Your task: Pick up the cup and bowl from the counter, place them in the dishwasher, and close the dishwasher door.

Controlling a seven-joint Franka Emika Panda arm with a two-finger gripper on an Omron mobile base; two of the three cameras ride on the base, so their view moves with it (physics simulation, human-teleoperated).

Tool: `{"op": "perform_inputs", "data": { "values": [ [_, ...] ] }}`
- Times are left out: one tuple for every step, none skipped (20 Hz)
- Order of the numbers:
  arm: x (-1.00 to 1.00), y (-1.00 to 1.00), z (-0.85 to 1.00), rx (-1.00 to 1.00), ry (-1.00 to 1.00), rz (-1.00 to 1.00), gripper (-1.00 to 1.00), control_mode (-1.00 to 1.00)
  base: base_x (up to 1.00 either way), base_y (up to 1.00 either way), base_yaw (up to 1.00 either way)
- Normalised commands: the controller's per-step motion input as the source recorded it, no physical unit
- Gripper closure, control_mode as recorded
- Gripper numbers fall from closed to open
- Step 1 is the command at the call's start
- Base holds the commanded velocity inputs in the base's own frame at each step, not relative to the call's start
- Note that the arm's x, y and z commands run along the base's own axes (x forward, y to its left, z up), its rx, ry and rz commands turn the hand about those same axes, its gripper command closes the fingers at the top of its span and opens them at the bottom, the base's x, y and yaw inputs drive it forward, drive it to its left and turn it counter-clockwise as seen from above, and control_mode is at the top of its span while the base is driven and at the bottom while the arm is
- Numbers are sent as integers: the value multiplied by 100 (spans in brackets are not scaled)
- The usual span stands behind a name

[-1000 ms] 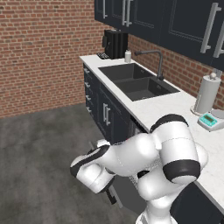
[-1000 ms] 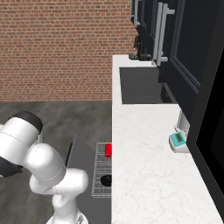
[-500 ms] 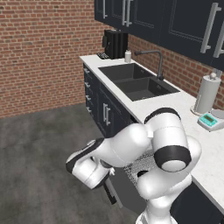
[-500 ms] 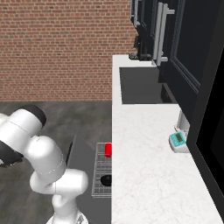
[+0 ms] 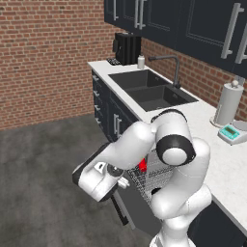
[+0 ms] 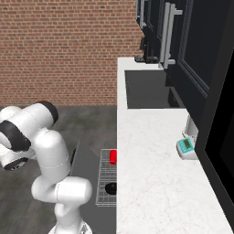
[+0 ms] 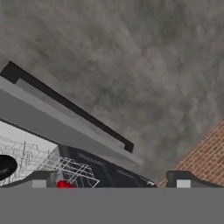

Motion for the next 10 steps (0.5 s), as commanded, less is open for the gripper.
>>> {"op": "perform_inputs", "data": {
  "values": [
    [0,100,-62,-52,0,0,-100,-100,0,0,0],
    [0,100,-61,-51,0,0,-100,-100,0,0,0],
    [-1,100,-54,-50,0,0,-100,-100,0,0,0],
    [-5,100,-46,-50,0,2,-100,-100,0,0,0],
    [-7,100,-29,-47,0,4,-100,-100,0,0,0],
    [-6,100,-26,-47,0,5,-100,-100,0,0,0],
    [-4,100,-20,-48,0,5,-100,-100,0,0,0],
    [-4,100,-16,-48,0,4,-100,-100,0,0,0],
    [-5,100,-14,-51,0,3,-100,-100,0,0,0],
    [-4,100,-14,-51,0,3,-100,-100,0,0,0]
  ]
}}
